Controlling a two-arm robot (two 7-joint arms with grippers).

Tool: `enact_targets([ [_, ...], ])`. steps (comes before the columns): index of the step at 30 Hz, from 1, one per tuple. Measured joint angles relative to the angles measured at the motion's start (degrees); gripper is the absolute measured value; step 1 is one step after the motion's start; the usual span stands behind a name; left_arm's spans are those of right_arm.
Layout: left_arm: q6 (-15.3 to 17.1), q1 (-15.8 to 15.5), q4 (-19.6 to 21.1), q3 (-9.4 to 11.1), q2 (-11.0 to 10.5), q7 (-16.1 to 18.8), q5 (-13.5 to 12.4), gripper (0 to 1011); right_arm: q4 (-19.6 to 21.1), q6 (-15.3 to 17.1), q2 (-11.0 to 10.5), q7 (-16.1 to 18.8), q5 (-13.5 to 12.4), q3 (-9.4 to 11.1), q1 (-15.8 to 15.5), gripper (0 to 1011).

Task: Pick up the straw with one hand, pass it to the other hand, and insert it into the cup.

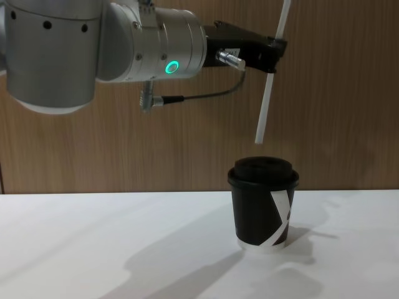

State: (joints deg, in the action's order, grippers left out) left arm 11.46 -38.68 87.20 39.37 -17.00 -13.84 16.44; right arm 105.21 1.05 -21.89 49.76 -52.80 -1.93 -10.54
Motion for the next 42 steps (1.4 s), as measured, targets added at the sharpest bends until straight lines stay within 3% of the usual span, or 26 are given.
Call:
enact_targets([
  [17,2.9,0.25,-0.74,-1.45,1.27,-2.13,2.26,12,0.0,0.0,0.0,0.0,0.0,0.0,0.0,1001],
  [42,3.23,0.63,-2.32,-2.29,2.9,-3.03,2.09,12,0.0,0.0,0.0,0.0,0.0,0.0,0.0,1001],
])
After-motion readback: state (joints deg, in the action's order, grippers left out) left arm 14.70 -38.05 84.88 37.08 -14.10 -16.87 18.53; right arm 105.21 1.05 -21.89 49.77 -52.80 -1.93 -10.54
